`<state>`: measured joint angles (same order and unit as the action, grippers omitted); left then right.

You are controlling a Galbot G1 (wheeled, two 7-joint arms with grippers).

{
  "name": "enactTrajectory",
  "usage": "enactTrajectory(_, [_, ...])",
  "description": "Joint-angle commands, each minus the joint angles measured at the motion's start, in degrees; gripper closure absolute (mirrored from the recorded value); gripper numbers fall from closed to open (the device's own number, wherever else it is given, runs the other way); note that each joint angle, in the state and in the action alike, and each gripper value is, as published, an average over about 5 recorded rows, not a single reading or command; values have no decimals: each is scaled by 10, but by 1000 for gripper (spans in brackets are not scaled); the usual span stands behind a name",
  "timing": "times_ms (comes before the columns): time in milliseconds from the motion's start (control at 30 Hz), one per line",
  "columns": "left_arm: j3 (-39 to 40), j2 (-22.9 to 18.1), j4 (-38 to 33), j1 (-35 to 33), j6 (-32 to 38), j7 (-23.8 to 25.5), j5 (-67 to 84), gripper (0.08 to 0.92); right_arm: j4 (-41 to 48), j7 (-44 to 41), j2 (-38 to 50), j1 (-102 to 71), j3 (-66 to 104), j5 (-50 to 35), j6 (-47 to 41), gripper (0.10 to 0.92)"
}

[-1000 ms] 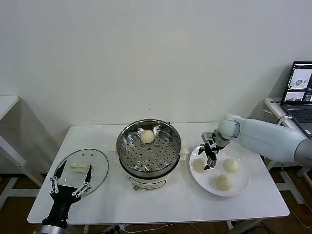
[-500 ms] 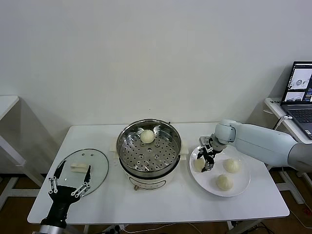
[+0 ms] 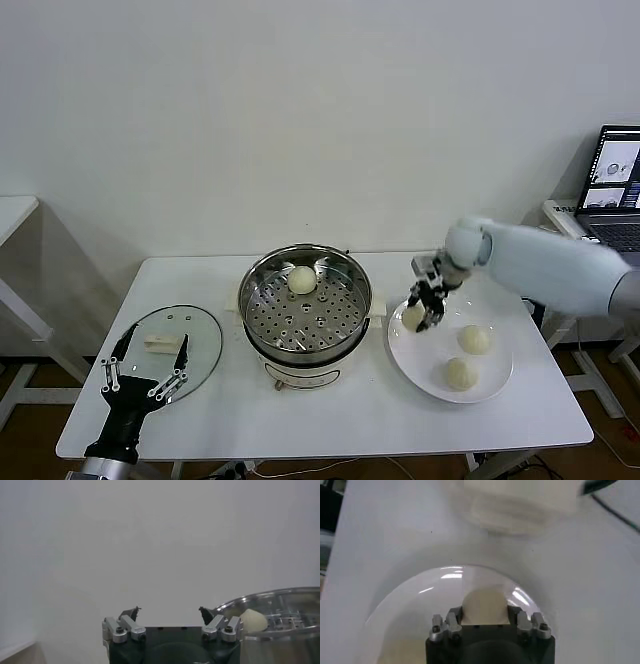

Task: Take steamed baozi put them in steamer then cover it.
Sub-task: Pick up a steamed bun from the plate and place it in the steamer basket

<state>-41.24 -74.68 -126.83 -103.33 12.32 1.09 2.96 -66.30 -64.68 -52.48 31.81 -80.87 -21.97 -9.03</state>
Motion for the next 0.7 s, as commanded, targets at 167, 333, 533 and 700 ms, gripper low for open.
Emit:
enactTrajectory(167, [2, 4, -5, -1, 0, -1, 0, 177, -57, -114, -103, 219, -31, -112, -21, 397])
enactTrajectory(333, [1, 5, -7, 0, -1, -1, 1, 177, -88, -59, -169, 211, -47, -164, -48, 405])
enactTrajectory(533, [3, 5, -12, 0, 0, -1, 2, 177, -75, 3, -248, 174, -74, -193, -77, 404])
enactTrajectory(700, [6, 4, -13, 4, 0, -3, 3, 177, -43, 55, -300, 134, -88, -207, -100, 406])
